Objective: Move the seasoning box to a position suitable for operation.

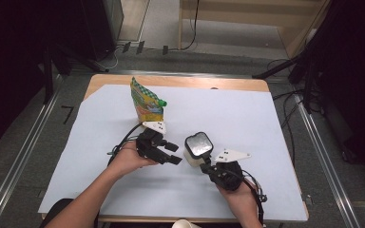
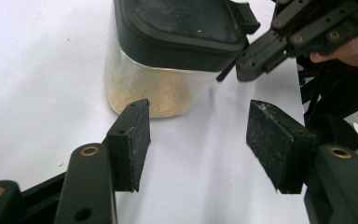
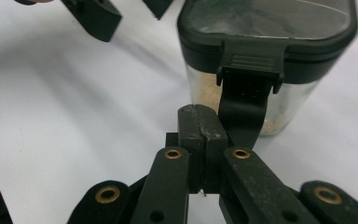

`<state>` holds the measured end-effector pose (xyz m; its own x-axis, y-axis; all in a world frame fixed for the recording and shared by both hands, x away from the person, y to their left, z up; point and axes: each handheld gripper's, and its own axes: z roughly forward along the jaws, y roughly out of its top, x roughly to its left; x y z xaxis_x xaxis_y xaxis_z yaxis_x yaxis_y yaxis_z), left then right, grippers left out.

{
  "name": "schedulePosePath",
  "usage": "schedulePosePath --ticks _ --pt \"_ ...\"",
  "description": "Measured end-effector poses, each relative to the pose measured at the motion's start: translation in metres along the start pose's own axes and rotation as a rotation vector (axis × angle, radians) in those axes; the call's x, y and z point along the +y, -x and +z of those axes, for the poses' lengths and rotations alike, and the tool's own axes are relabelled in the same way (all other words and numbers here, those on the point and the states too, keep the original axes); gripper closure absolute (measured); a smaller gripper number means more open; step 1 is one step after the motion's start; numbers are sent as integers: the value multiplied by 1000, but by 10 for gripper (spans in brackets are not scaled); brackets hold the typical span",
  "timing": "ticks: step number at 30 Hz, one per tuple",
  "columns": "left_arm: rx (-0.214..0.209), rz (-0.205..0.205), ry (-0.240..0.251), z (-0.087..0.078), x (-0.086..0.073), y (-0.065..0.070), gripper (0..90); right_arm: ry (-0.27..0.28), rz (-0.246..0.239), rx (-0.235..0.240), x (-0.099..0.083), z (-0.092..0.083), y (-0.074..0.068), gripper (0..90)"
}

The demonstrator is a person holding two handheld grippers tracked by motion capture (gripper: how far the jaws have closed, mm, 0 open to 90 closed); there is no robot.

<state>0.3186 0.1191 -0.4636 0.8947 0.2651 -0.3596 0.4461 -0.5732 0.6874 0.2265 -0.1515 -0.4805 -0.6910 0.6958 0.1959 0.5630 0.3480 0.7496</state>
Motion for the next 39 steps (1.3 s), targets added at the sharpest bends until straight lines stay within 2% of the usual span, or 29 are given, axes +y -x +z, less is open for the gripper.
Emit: schedulePosePath --ticks 8,15,20,22,32,35,36,39 --pt "-7 4 -2 2 0 1 406 4 33 -35 -3 -8 18 900" --pt "-15 6 -6 3 1 1 404 -10 62 -47 -3 -15 30 900" --pt "-23 -1 11 4 2 1 389 -23 76 -47 -3 -16 39 900" --pt "-35 -3 17 4 5 1 384 -26 80 -50 -3 -16 41 900" --pt "-29 9 6 10 14 1 362 -25 100 -72 -1 -22 58 900" --pt "-26 20 19 12 17 1 332 -23 103 -79 -1 -23 61 900" --pt "-20 28 40 12 19 1 312 -24 106 -84 0 -23 63 900" --pt "-34 20 52 13 25 -1 284 -26 105 -90 3 -23 67 900"
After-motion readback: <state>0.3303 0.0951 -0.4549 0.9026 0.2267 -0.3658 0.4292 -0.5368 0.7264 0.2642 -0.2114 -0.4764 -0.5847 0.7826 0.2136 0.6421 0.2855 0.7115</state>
